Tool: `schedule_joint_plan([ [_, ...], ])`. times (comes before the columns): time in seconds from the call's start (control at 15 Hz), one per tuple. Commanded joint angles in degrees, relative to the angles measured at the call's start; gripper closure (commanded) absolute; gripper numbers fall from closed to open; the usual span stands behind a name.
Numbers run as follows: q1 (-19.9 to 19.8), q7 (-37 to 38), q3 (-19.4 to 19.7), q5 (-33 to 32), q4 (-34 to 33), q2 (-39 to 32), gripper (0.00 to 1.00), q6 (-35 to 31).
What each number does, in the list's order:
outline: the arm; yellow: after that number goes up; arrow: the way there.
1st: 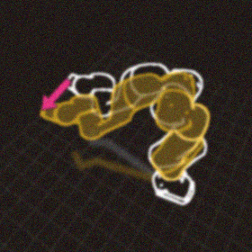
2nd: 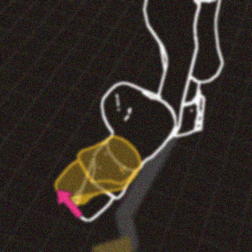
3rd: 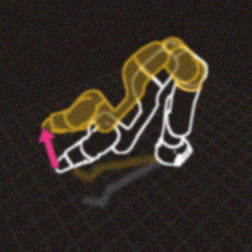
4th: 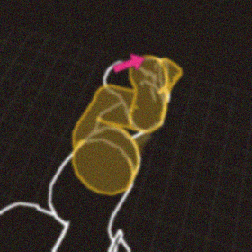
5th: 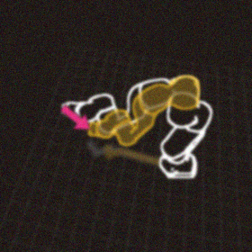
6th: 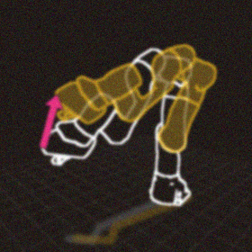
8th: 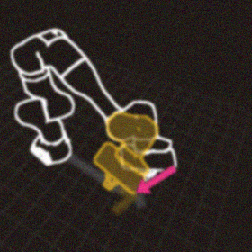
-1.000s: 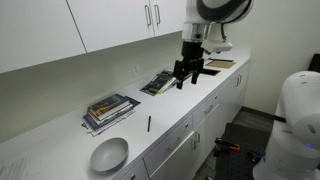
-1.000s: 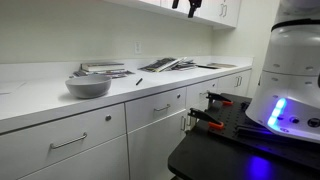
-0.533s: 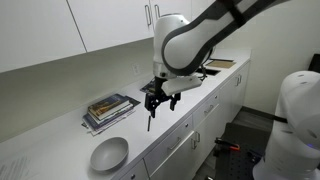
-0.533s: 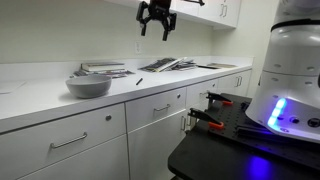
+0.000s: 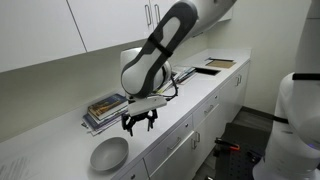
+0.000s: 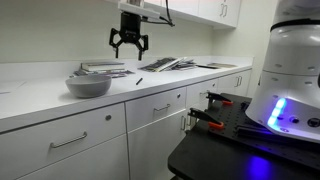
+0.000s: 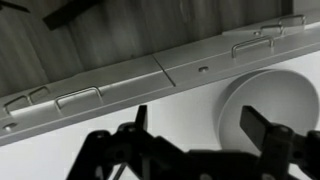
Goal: Move the bowl to the right
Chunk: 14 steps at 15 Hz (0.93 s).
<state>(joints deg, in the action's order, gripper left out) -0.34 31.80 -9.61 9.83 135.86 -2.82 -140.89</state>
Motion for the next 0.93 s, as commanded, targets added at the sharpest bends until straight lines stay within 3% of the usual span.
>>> schedule_joint_plan([
  [0.0, 3.8, 4.4, 2.5, -2.3, -8.2, -9.1, 0.0, -0.7],
  [0.4, 10.3, 10.5, 8.1, -4.3, -18.5, -20.8, 0.02, -0.9],
  [0.47, 10.8, 10.1, 8.5, -3.9, -19.5, -22.0, 0.2, -0.5],
  [0.67, 12.3, 9.4, 9.6, -3.5, -21.3, -24.6, 0.37, -0.9],
  [0.87, 13.0, 9.1, 10.2, -3.1, -21.6, -25.7, 0.63, -1.6],
])
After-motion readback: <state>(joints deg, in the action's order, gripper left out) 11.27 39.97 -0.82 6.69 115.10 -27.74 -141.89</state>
